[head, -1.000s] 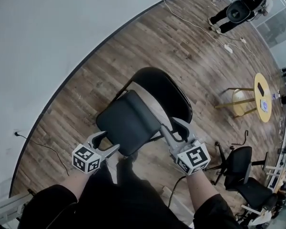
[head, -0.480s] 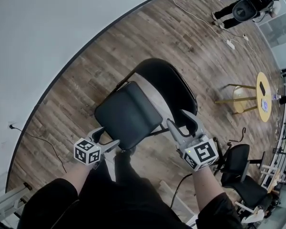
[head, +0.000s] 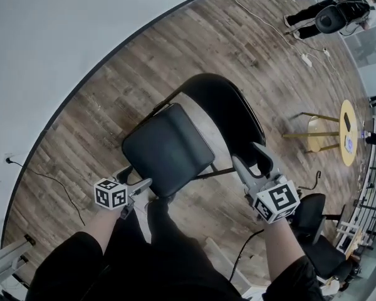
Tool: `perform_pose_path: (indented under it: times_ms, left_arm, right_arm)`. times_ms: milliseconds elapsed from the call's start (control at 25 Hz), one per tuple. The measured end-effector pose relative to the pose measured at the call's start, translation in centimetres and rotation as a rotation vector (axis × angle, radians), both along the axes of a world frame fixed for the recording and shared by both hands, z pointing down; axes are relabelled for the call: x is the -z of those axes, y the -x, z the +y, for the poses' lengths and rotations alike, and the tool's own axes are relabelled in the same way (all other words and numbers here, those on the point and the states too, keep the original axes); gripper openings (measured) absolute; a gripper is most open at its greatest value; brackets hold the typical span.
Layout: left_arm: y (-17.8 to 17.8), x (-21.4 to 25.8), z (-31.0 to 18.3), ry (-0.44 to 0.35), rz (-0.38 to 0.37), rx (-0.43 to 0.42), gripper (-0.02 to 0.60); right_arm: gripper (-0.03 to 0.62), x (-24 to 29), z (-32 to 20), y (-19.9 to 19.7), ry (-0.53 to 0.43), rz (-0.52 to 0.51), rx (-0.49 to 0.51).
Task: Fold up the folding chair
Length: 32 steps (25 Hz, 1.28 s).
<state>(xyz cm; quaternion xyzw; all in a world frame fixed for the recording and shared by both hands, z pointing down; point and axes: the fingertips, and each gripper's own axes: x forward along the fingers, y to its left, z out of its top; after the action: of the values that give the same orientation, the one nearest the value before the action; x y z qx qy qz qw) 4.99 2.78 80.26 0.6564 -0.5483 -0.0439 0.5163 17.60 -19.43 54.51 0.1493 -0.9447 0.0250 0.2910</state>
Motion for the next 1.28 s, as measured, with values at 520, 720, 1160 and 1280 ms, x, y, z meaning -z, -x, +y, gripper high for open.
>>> perform_pose_path:
  times_ms: [520, 720, 1160, 1280]
  left_arm:
    - [0.7, -6.4, 1.2, 0.084, 0.063, 0.090, 0.466]
    - [0.7, -9.1, 1.8, 0.121, 0.081, 0.108, 0.477]
    - [1.3, -15.9, 3.1, 0.205, 0.117, 0.166, 0.495]
    - [1.4, -17.4, 3.5, 0.220, 0.127, 0.185, 0.495]
  right_arm:
    - [0.259, -3.5, -5.7, -2.0, -0.014, 0.116, -0.016]
    - [0.272, -4.3, -7.6, -2.5, -0.048, 0.160, -0.009]
    - [0.293, -6.9, -11.2, -4.8, -0.040, 0.247, -0.056]
    - [0.296, -7.9, -11.5, -4.9, -0.036, 0.271, -0.050]
